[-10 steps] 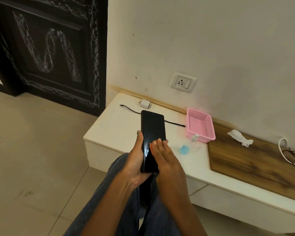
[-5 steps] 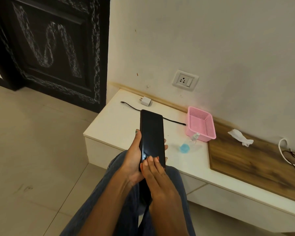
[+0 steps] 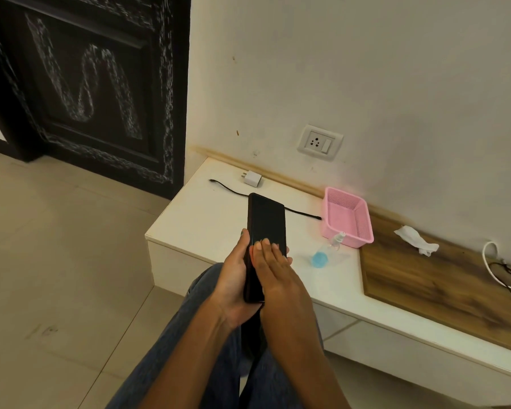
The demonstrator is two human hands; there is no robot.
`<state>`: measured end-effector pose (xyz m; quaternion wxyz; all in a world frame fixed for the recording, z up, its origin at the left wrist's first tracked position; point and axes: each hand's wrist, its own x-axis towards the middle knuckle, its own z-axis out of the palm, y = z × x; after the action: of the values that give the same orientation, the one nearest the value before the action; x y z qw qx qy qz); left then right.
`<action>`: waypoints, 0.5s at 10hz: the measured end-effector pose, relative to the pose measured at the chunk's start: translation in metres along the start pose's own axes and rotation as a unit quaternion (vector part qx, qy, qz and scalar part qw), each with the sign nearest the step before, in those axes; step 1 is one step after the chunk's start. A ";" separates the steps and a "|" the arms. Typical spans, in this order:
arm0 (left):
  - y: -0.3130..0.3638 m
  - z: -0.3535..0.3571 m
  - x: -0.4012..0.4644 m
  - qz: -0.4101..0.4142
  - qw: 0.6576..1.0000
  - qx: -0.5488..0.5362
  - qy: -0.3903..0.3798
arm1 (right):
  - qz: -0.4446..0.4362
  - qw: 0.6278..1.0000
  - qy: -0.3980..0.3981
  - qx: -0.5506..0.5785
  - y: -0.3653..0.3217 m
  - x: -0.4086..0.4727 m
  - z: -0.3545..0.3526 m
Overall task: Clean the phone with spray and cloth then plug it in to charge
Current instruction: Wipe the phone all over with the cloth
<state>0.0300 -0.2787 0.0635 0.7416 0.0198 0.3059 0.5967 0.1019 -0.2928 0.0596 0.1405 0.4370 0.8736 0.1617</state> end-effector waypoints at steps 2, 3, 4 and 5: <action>0.000 -0.005 0.003 0.019 0.999 0.026 0.020 | -0.015 0.920 0.281 0.273 0.016 -0.029 0.027; 0.001 -0.007 0.005 0.023 0.999 0.036 0.029 | -0.034 0.922 0.276 0.268 0.007 -0.038 0.038; -0.001 -0.004 0.003 0.022 0.999 0.026 0.022 | -0.031 0.914 0.312 0.257 0.016 -0.037 0.036; 0.001 -0.001 0.000 0.023 0.999 0.006 0.022 | -0.003 0.921 0.344 0.184 0.006 -0.030 0.027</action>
<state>0.0287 -0.2785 0.0631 0.7208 0.0178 0.3252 0.6119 0.1337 -0.3093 0.0403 -0.2509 0.3697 0.8838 0.1383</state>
